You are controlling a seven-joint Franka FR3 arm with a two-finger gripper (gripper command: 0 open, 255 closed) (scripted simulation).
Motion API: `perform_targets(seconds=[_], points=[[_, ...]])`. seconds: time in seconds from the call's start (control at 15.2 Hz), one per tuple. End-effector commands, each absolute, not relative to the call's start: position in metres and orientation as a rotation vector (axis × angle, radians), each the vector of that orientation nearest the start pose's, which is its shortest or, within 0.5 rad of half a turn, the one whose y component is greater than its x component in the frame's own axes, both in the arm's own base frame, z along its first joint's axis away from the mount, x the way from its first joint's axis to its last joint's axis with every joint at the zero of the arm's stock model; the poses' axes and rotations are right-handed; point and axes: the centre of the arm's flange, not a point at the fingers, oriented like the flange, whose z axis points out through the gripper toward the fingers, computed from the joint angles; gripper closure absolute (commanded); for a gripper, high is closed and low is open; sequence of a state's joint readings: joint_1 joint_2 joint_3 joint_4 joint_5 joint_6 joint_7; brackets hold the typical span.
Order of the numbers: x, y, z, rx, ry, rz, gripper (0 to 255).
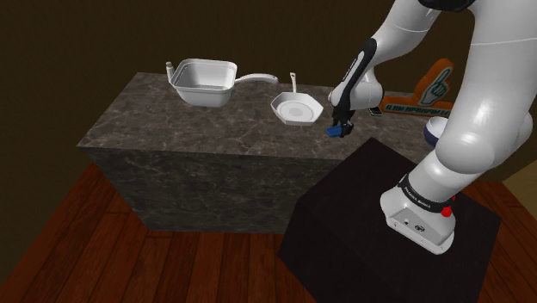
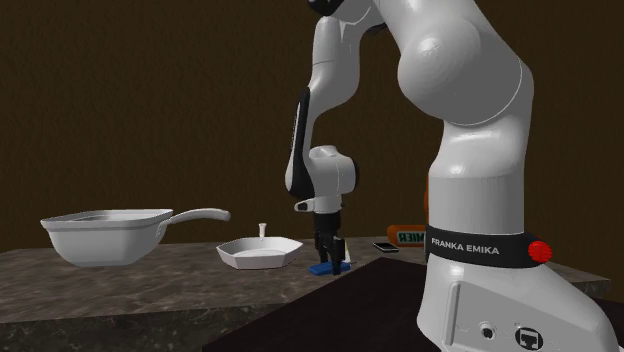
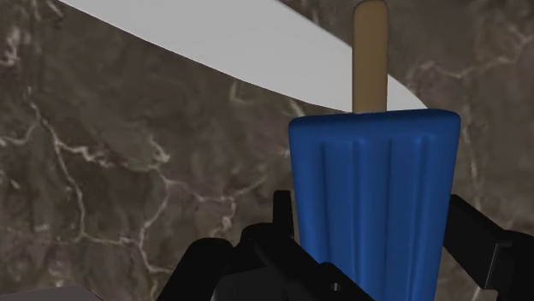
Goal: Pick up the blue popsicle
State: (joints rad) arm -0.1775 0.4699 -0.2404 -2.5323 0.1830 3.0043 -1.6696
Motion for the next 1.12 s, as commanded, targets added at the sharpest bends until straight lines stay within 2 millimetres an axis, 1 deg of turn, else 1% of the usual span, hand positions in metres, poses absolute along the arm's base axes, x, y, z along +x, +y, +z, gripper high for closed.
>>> perform_targets(seconds=[0.0,0.4,1.06], points=[[0.393,-0.204,0.109,-2.733,-1.669,0.092,255],[0.394,-0.204,0.11,-2.733,-1.669,0.092,255],[0.394,-0.204,0.162,-2.733,-1.669,0.092,255]])
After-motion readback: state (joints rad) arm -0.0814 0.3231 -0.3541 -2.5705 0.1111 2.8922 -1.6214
